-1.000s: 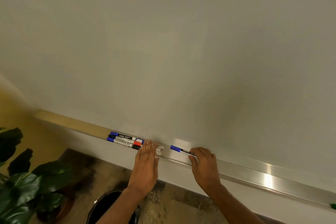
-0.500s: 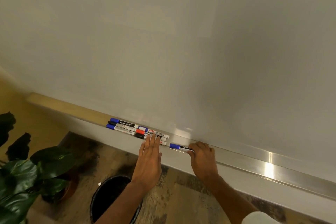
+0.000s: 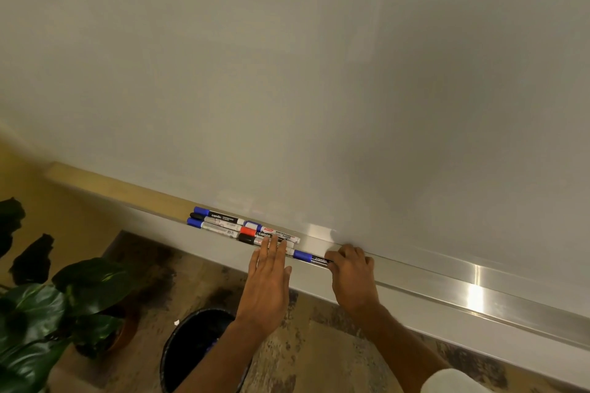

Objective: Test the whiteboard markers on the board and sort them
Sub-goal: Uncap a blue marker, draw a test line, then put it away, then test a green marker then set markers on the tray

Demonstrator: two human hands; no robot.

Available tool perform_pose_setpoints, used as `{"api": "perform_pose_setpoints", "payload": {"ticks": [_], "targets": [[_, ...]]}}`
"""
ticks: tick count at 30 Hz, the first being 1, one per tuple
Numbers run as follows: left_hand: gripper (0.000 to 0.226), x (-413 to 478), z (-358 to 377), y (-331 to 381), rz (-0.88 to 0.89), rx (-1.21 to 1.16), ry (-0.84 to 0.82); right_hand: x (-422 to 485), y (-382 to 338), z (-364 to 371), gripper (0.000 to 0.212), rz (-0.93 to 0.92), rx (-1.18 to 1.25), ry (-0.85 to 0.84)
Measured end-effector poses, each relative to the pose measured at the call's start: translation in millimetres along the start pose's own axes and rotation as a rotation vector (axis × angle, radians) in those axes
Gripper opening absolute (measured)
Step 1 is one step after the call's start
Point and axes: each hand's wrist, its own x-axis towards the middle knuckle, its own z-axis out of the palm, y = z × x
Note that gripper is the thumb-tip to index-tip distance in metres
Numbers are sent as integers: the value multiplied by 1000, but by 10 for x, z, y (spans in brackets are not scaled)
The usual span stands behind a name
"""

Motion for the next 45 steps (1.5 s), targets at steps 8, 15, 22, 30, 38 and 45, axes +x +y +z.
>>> {"api": "perform_pose_setpoints", "payload": {"ticks": [8,15,22,30,38,45], "targets": [[84,-55,-70,148,66,-46,80,-211,3,-141,32,15,144,282],[81,-197,-171,514,127,-116,161,-565,67,-593,39,56,168,404],[81,-423,-177,1254,221,-150,216,-1042,579,-1072,40,75,174,464],[78,-682,25,2333,222,-102,271,-1541,1514,-1564,43,94,138,482],[79,-851,294,3358,262,-54,278,-2006,2624,-1900,46,141,93,477],[75,-833,607,4034,385,-18,207,-2255,3445,-1935,45,297,44,446]]}}
